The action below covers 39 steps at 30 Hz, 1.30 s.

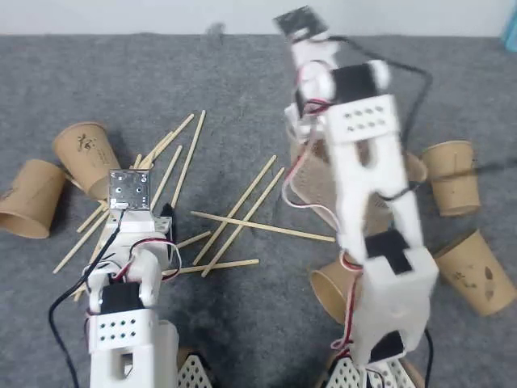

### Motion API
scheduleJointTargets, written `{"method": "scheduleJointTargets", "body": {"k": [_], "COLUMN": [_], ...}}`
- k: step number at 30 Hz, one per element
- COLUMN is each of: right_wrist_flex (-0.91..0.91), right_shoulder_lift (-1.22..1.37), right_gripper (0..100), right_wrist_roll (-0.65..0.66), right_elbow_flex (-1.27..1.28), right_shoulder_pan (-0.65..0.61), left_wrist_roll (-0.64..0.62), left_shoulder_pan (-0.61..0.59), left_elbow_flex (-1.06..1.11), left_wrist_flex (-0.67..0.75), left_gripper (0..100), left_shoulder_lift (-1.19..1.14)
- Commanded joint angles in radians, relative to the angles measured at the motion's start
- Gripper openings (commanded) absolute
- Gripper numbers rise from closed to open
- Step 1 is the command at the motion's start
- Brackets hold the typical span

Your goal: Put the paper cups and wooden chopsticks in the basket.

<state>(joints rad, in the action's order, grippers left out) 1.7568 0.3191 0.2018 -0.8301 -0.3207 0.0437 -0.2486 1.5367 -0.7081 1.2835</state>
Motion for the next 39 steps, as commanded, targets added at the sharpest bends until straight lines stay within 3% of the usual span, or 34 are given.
{"method": "scheduleJointTargets", "body": {"k": [1,8,20,30,39], "right_wrist_flex": [0.044,0.045,0.044,0.036,0.012], "right_shoulder_lift": [-0.203,-0.443,-0.633,-0.621,-0.366], "right_gripper": [12.7,12.7,12.8,12.8,11.3], "right_wrist_roll": [0.035,0.035,-0.06,-0.069,-0.081], "right_elbow_flex": [-0.009,0.06,0.47,0.701,0.667], "right_shoulder_pan": [0.064,0.186,0.453,0.453,0.44], "left_wrist_roll": [0.009,0.009,0.009,0.009,0.009], "left_shoulder_pan": [-0.002,-0.002,-0.003,-0.005,-0.005], "left_elbow_flex": [-0.002,-0.002,-0.002,-0.002,-0.002], "left_wrist_flex": [0.026,0.026,0.026,0.023,0.021], "left_gripper": [14,14,14,14,14], "left_shoulder_lift": [0.014,0.014,0.014,0.014,0.014]}}
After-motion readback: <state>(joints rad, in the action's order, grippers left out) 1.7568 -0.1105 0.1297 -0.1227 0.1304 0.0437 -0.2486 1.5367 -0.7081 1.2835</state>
